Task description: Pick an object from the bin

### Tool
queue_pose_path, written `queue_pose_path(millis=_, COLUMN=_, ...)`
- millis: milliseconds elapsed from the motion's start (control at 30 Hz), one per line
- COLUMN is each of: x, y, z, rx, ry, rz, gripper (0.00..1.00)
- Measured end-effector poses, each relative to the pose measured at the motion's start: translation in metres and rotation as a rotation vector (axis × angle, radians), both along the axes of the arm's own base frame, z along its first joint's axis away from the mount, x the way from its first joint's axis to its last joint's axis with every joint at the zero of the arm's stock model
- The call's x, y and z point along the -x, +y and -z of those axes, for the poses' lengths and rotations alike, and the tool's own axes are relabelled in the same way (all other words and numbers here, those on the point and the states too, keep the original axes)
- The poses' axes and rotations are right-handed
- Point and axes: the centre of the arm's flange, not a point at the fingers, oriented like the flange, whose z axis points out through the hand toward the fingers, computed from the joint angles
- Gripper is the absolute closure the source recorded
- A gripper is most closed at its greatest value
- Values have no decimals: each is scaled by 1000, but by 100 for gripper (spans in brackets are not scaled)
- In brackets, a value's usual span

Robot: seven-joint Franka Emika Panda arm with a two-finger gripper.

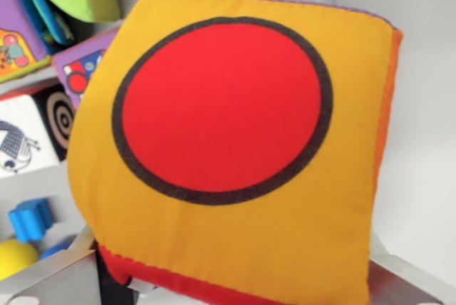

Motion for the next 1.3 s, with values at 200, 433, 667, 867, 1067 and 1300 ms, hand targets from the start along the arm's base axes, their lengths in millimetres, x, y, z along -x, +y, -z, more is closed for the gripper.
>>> queue_pose_path(millis=200, x=0, y=0, z=-21, rx=-1, ry=0, rz=0, gripper=100)
queue_pose_path(millis=433, x=0, y=0, z=-38, rx=-1, ry=0, rz=0, gripper=100)
queue_pose_path(millis=667, x=0, y=0, z=-53, rx=-1, ry=0, rz=0, gripper=100)
queue_pose_path(millis=867, x=0, y=0, z=-59, rx=-1, ry=1, rz=0, gripper=100)
queue_pose_path(millis=1067, x=0, y=0, z=-61, rx=-1, ry=1, rz=0, gripper=100)
queue_pose_path(millis=1300, x=-1, y=0, z=-60, rx=-2, ry=2, rz=0, gripper=100)
